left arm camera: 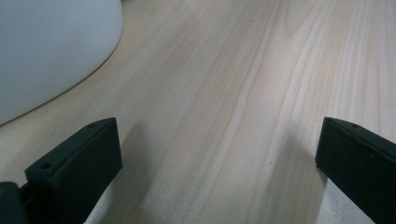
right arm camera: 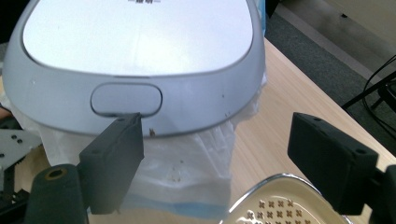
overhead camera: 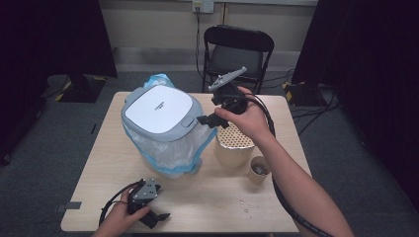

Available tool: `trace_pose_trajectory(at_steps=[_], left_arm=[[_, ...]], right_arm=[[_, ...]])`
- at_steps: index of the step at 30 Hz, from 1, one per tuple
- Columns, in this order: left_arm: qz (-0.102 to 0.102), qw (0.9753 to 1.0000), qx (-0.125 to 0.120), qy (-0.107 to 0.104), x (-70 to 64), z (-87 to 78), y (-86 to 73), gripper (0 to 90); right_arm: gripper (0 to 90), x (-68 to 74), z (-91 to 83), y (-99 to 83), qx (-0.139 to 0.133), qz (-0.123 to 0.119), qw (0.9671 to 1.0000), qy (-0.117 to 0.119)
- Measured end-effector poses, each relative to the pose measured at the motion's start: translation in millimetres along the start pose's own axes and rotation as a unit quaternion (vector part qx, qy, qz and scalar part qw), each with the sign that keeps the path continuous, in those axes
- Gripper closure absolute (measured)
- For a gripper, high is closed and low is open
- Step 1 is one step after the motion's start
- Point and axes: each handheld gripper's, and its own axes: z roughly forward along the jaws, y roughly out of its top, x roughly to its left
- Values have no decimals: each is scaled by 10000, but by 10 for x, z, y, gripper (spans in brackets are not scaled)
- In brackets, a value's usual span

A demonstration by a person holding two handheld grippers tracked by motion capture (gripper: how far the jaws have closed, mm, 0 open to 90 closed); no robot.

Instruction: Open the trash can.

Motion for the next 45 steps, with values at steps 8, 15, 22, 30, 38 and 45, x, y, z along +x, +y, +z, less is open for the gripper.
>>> trace_pose_trajectory(at_steps=[8,15,22,30,38,45], left_arm=[[5,10000,-3,-4,1,0,-1,0],[4,10000,-1,-6,1,0,0,0],[2,10000,-18,-13,0,2,-2,0],[12,10000,-14,-19,1,1,-2,0],[25,10000,-5,-38,1,-1,-3,0],[44,10000,13,-33,3,-3,-2,0]], right_arm=[[181,45,113,109,0,-2,9999,-102],[157,66,191,165,25,-53,10000,-21],[179,75,195,220,95,-162,9996,-213],[177,52,215,194,150,-162,9997,-104],[159,14,18,34,-154,-79,9998,-13],[158,-52,-173,-233,-259,17,9997,44]])
